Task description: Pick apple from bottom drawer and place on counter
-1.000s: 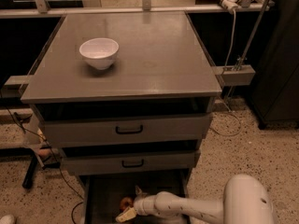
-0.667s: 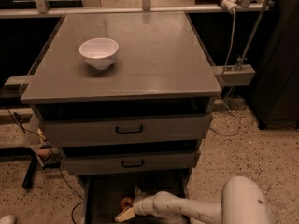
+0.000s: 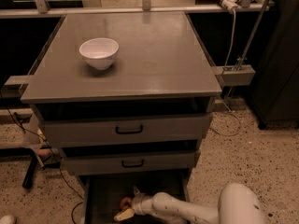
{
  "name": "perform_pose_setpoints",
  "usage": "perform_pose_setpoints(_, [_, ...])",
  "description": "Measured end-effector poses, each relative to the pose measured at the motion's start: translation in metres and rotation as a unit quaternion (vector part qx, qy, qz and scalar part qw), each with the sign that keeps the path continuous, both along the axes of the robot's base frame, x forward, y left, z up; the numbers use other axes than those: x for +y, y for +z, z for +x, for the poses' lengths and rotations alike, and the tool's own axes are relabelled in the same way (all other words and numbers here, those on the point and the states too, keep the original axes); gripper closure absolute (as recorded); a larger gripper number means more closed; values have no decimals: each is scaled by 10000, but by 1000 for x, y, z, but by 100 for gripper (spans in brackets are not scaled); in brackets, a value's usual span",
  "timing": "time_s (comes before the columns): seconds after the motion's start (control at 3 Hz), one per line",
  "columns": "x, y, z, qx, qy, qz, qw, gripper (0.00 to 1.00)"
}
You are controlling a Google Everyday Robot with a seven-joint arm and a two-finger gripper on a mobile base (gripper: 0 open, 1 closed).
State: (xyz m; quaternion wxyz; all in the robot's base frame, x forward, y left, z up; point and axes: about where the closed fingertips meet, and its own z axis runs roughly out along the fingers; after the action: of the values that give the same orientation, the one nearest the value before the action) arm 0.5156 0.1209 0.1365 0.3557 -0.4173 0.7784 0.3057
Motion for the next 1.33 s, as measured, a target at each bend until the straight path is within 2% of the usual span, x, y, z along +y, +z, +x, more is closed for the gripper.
perform_pose_setpoints(0.33, [0, 0, 0, 0, -3, -1, 10000, 19])
perform_pose_setpoints(1.33, [0, 0, 0, 1, -2, 0, 10000, 89])
